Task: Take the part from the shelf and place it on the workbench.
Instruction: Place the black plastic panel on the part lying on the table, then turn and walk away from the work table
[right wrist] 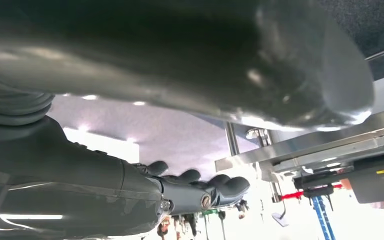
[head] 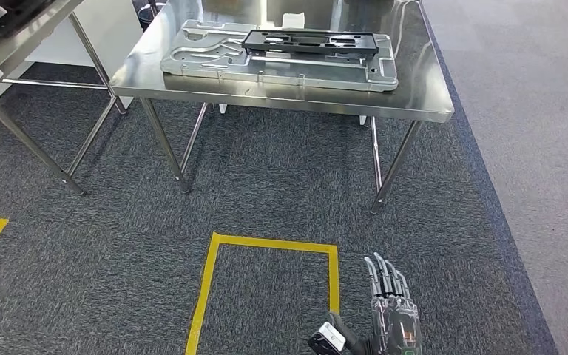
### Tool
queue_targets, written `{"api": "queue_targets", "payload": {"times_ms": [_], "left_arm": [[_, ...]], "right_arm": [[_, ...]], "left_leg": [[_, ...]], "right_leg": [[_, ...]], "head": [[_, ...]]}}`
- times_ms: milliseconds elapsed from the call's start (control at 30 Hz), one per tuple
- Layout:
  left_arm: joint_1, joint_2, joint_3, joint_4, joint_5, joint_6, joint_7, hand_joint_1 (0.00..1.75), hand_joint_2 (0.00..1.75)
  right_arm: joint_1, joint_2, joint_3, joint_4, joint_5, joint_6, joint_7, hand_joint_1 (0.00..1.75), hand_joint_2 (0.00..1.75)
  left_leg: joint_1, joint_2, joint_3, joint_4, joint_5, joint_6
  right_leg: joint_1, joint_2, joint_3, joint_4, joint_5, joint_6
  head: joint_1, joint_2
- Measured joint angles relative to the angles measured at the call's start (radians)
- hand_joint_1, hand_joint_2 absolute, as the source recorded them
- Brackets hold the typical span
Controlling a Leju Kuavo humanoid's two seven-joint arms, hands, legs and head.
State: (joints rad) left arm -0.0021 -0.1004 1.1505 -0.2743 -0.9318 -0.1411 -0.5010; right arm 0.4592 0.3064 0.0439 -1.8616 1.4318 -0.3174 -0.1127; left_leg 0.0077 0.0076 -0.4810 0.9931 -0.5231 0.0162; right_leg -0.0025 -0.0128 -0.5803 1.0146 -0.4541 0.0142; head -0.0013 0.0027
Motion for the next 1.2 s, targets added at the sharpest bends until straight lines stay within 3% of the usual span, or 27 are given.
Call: {"api": "queue_targets", "payload": {"times_ms": [33,100,167,200,233,267,367,433,533,600,667,700,733,767,833,900,1033,1100,1167,1200], "left_arm": [[0.0,0.0,0.0,0.0,0.0,0.0,0.0,0.0,0.0],[0.0,-0.001,0.0,0.0,0.0,0.0,0.0,0.0,0.0],[0.001,0.0,0.0,0.0,0.0,0.0,0.0,0.0,0.0],[0.002,0.0,0.0,0.0,0.0,0.0,0.0,0.0,0.0],[0.002,0.0,0.0,0.0,0.0,0.0,0.0,0.0,0.0],[0.002,0.0,0.0,0.0,0.0,0.0,0.0,0.0,0.0],[0.003,-0.002,0.0,0.0,0.0,0.0,0.0,0.0,0.0],[0.002,-0.004,0.0,0.0,0.0,0.0,0.0,0.0,0.0],[0.002,-0.003,0.0,0.0,0.0,0.0,0.0,0.0,0.0],[0.003,-0.003,0.0,0.0,0.0,0.0,0.0,0.0,0.0],[0.004,-0.003,0.0,0.0,0.0,0.0,0.0,0.0,0.0],[0.006,-0.003,0.0,0.0,0.0,0.0,0.0,0.0,0.0],[0.007,-0.002,0.0,0.0,0.0,0.0,0.0,0.0,0.0],[0.008,-0.002,0.0,0.0,0.0,0.0,0.0,0.0,0.0],[0.008,-0.001,0.0,0.0,0.0,0.0,0.0,0.0,0.0],[0.008,0.0,0.0,0.0,0.0,0.0,0.0,0.0,0.0],[0.008,-0.001,0.0,0.0,0.0,0.0,0.0,0.0,0.0],[0.008,-0.001,0.0,0.0,0.0,0.0,0.0,0.0,0.0],[0.008,-0.001,0.0,0.0,0.0,0.0,0.0,0.0,0.0],[0.009,-0.001,0.0,0.0,0.0,0.0,0.0,0.0,0.0]], "right_arm": [[0.001,0.0,0.0,0.0,0.0,0.0,0.0,0.0,0.0],[0.001,0.0,-0.001,0.0,0.0,0.0,0.0,0.0,0.0],[0.002,0.0,-0.002,0.0,0.0,0.0,0.0,0.0,0.0],[0.002,0.0,-0.003,0.0,0.0,0.0,0.0,0.0,0.0],[0.002,0.0,-0.004,0.0,0.0,0.0,0.0,0.0,0.0],[0.002,0.0,-0.004,0.0,0.0,0.0,0.0,0.0,0.0],[0.001,0.0,-0.005,0.0,0.0,0.0,0.0,0.0,0.0],[0.001,0.0,-0.005,0.0,0.0,0.0,0.0,0.0,0.0],[0.001,0.0,-0.005,0.0,0.0,0.0,0.0,0.0,0.0],[0.001,0.001,-0.005,0.0,0.0,0.0,0.0,0.0,0.0],[0.002,0.002,-0.005,0.0,0.0,0.0,0.0,0.0,0.0],[0.003,0.003,-0.005,0.0,0.0,0.0,0.0,0.0,0.0],[0.003,0.003,-0.005,0.0,0.0,0.0,0.0,0.0,0.0],[0.003,0.003,-0.005,0.0,0.0,0.0,0.0,0.0,0.0],[0.003,0.003,-0.005,0.0,0.0,0.0,0.0,0.0,0.0],[0.003,0.003,-0.005,0.0,0.0,0.0,0.0,0.0,0.0],[0.003,0.003,-0.005,0.0,0.0,0.0,0.0,0.0,0.0],[0.003,0.003,-0.005,0.0,0.0,0.0,0.0,0.0,0.0],[0.003,0.003,-0.006,0.0,0.0,0.0,0.0,0.0,0.0],[0.004,0.003,-0.007,0.0,0.0,0.0,0.0,0.0,0.0]], "left_leg": [[0.001,0.002,-0.007,-0.003,0.009,0.01],[0.003,0.006,-0.024,-0.007,0.027,0.025],[0.001,0.007,-0.046,-0.006,0.042,0.029],[0.0,0.007,-0.055,-0.005,0.049,0.029],[-0.001,0.006,-0.063,-0.004,0.055,0.028],[-0.003,0.006,-0.068,-0.004,0.061,0.027],[-0.008,0.004,-0.078,-0.002,0.075,0.018],[-0.009,0.005,-0.082,-0.001,0.083,0.009],[-0.007,0.004,-0.09,0.01,0.08,-0.01],[-0.005,0.0,-0.12,0.084,0.021,-0.02],[0.001,-0.001,-0.167,0.216,-0.058,-0.03],[0.003,-0.001,-0.181,0.265,-0.078,-0.034],[0.005,-0.001,-0.179,0.281,-0.079,-0.038],[0.007,-0.001,-0.157,0.257,-0.061,-0.04],[0.01,-0.001,-0.073,0.123,-0.011,-0.039],[0.007,-0.002,-0.018,0.027,0.013,-0.029],[0.007,-0.002,-0.024,0.006,0.018,-0.002],[0.01,0.001,-0.029,0.0,0.027,0.012],[0.008,0.003,-0.039,0.001,0.033,0.02],[0.007,0.003,-0.044,0.002,0.036,0.021]], "right_leg": [[-0.001,0.002,-0.008,0.015,-0.016,0.006],[-0.004,0.007,-0.041,0.098,-0.091,0.013],[-0.006,0.008,-0.081,0.219,-0.167,0.018],[-0.006,0.008,-0.087,0.256,-0.18,0.019],[-0.006,0.008,-0.076,0.259,-0.175,0.018],[-0.006,0.008,-0.044,0.222,-0.153,0.015],[0.001,0.007,0.097,0.009,-0.085,-0.006],[0.007,0.004,0.129,-0.052,-0.078,-0.017],[0.002,0.002,0.12,-0.065,-0.06,-0.032],[-0.004,0.0,0.111,-0.073,-0.046,-0.044],[-0.002,-0.001,0.096,-0.069,-0.038,-0.049],[-0.002,-0.001,0.089,-0.065,-0.036,-0.048],[-0.002,-0.001,0.081,-0.059,-0.034,-0.047],[-0.002,-0.001,0.075,-0.052,-0.033,-0.046],[-0.003,0.0,0.063,-0.035,-0.035,-0.041],[-0.001,0.001,0.054,-0.022,-0.036,-0.031],[0.001,0.003,0.045,-0.008,-0.04,-0.006],[-0.002,0.006,0.017,0.055,-0.089,0.004],[-0.005,0.008,-0.04,0.182,-0.163,0.011],[-0.006,0.009,-0.063,0.236,-0.183,0.013]], "head": [[0.002,0.0],[0.007,0.0],[0.009,0.0],[0.009,0.0],[0.009,0.0],[0.009,0.0],[0.009,0.0],[0.009,0.0],[0.01,0.0],[0.005,0.0],[0.001,0.0],[0.001,0.0],[0.001,0.0],[0.001,0.0],[0.001,0.0],[0.001,0.0],[0.004,0.0],[0.009,0.0],[0.012,0.0],[0.013,0.0]]}}
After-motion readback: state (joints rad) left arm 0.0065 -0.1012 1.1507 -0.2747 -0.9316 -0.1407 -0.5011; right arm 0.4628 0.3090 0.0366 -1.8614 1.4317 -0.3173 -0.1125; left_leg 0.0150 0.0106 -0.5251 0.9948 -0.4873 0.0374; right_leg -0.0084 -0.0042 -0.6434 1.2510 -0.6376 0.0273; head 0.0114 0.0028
